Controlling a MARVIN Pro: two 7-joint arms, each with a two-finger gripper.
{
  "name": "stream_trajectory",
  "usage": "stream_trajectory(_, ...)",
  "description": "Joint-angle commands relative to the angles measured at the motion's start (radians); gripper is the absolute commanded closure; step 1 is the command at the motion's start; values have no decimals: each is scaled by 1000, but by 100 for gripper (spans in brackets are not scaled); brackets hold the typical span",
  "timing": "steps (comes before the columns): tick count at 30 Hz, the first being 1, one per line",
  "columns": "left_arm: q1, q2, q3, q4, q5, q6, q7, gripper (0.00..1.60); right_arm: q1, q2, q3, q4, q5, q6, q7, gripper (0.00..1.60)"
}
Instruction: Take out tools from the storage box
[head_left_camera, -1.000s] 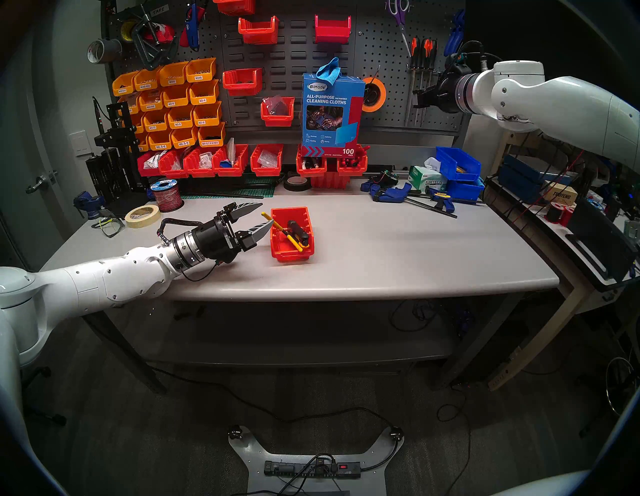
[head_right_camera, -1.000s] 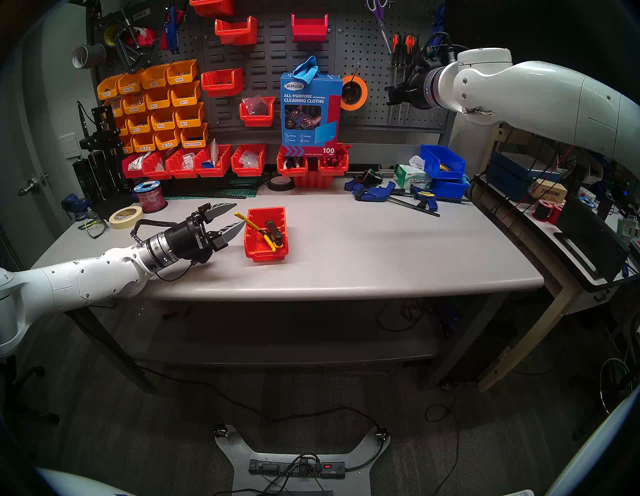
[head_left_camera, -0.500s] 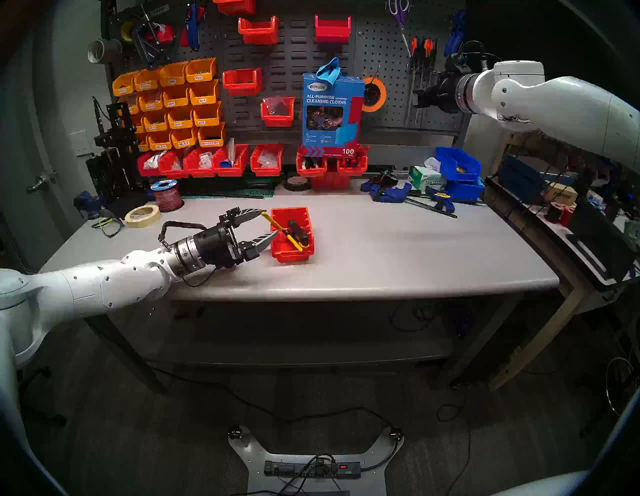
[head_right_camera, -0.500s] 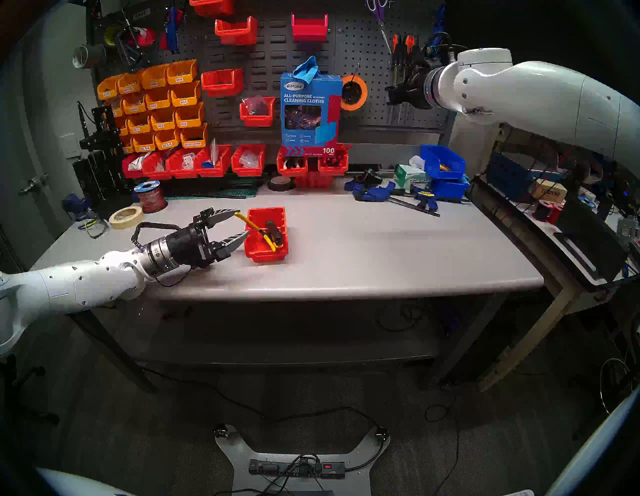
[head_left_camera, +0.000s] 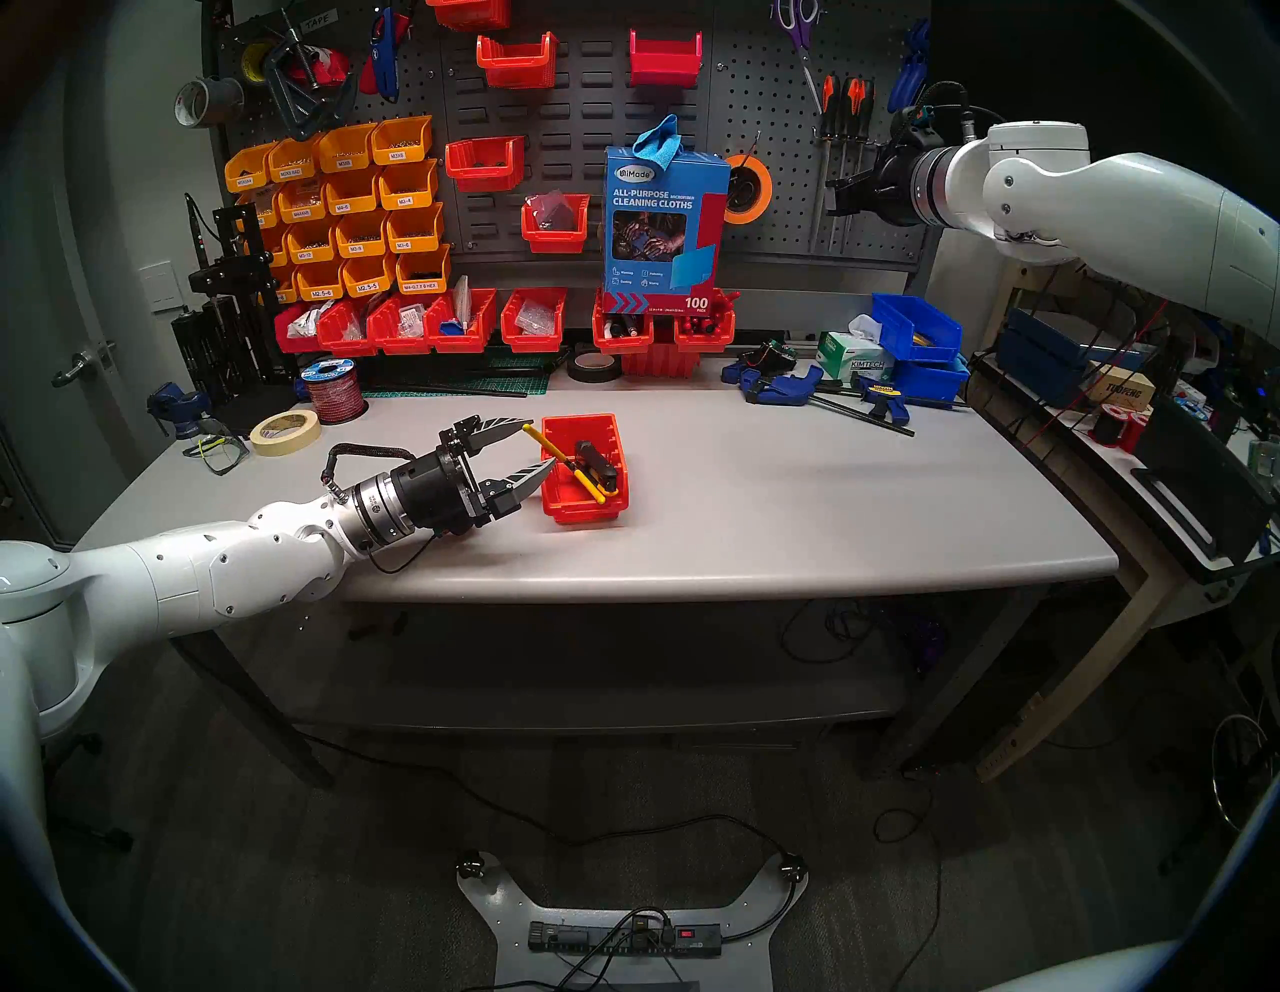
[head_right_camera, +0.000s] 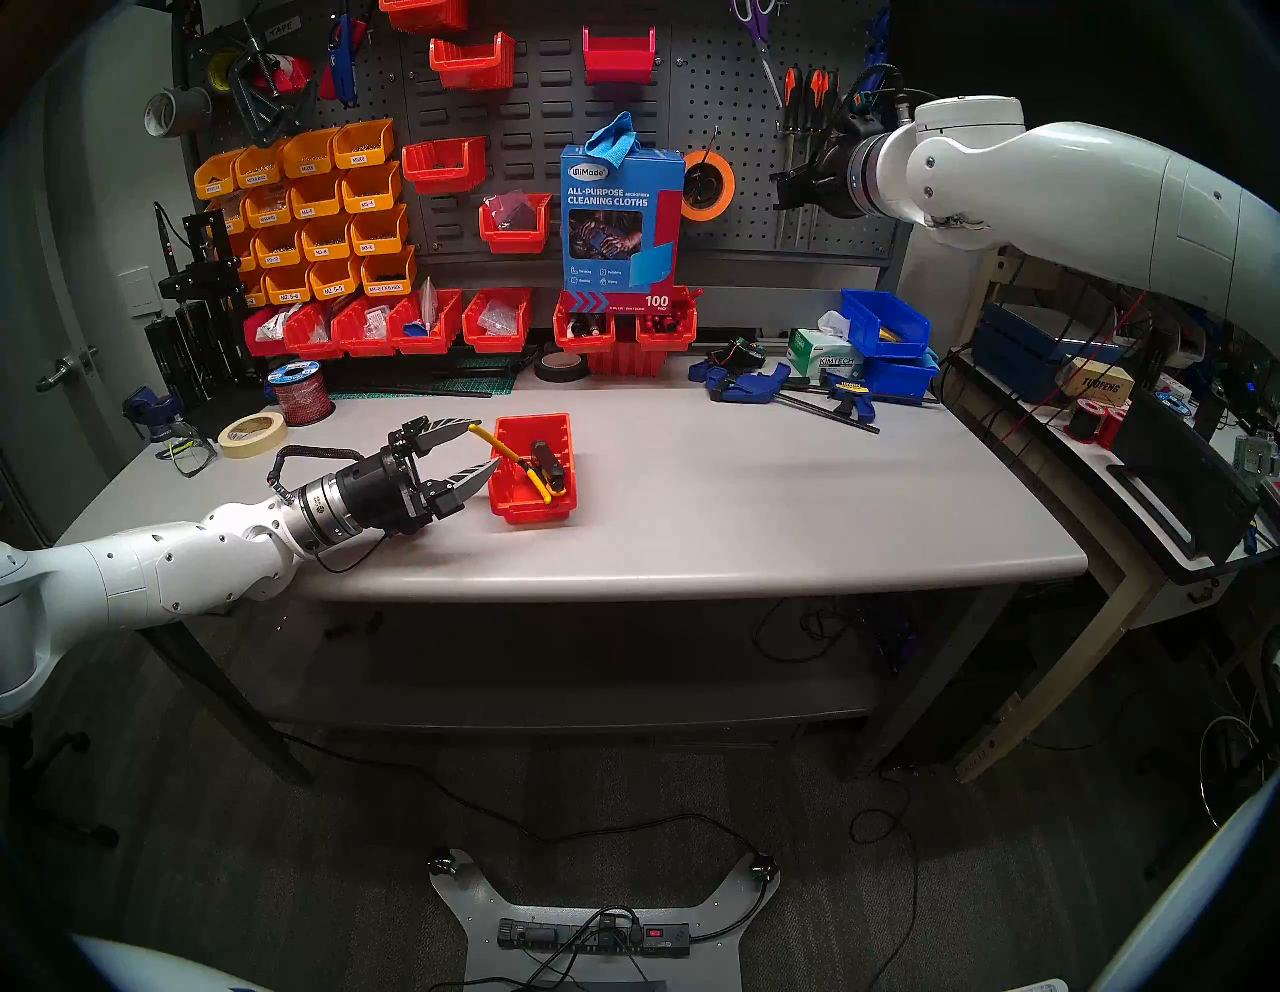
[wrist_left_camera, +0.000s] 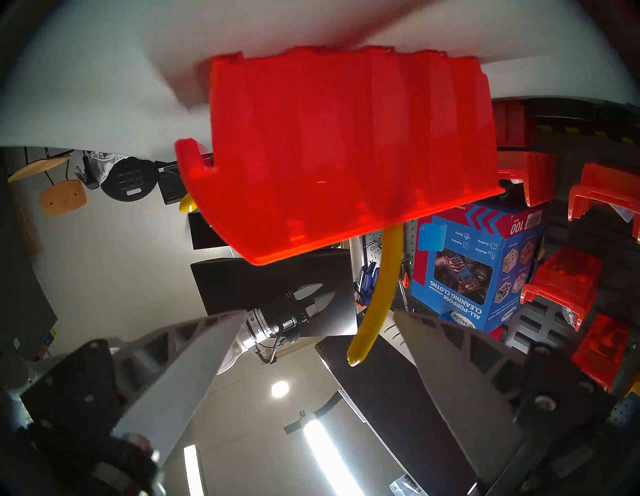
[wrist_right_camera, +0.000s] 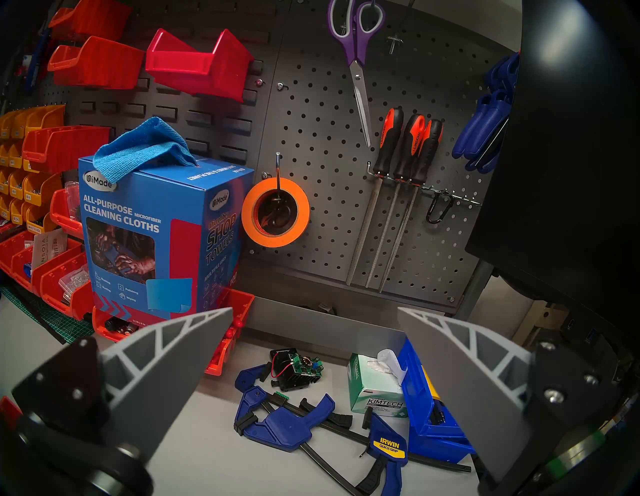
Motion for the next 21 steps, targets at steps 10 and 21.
stream_trajectory(10, 17, -37, -25, 31, -8, -29, 124, 80, 19, -3, 12, -1, -5, -3, 2, 0)
stream_trajectory(21, 29, -60, -53, 55, -20, -52, 155, 160, 19, -3, 12, -1, -5, -3, 2, 0)
